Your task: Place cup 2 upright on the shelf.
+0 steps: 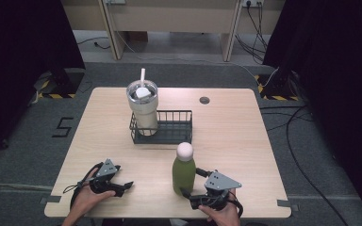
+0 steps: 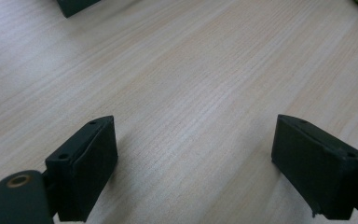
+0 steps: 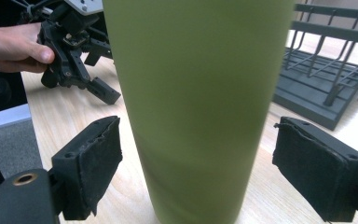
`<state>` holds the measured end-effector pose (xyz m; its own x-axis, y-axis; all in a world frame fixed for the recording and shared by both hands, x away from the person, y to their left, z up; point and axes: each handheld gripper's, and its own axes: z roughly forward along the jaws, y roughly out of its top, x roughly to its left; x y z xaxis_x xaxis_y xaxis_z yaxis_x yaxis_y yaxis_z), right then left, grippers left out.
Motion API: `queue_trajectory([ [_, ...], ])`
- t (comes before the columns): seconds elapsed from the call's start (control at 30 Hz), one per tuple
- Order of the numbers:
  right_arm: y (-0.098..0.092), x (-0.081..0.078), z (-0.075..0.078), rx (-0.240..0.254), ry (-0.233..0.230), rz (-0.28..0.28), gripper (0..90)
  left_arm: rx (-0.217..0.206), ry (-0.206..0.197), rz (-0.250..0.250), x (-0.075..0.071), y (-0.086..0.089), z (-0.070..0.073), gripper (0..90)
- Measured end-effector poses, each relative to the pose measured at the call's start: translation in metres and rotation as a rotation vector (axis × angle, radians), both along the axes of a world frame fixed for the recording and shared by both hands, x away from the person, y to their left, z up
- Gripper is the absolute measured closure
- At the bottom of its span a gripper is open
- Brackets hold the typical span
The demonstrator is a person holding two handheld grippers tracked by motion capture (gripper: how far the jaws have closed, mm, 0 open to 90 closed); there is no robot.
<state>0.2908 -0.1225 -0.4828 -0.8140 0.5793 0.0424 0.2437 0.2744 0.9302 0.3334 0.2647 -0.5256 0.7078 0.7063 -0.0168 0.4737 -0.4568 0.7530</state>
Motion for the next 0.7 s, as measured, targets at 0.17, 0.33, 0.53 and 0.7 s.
queue_trajectory([
  [0.17,0.007,0.005,-0.006,0.001,0.006,0.01,15.0,0.0,0.0,0.0,0.0,0.0,0.0,13.4],
  [0.33,0.014,0.009,-0.01,0.002,0.002,0.013,14.7,0.0,0.0,-0.001,0.0,0.0,0.0,13.4],
  [0.53,0.017,0.015,-0.013,0.009,0.002,0.02,15.4,-0.001,0.001,-0.001,0.0,0.0,0.0,13.4],
  [0.7,0.02,0.018,-0.017,0.007,0.005,0.022,16.5,-0.001,0.001,-0.001,0.0,0.0,0.0,13.4],
])
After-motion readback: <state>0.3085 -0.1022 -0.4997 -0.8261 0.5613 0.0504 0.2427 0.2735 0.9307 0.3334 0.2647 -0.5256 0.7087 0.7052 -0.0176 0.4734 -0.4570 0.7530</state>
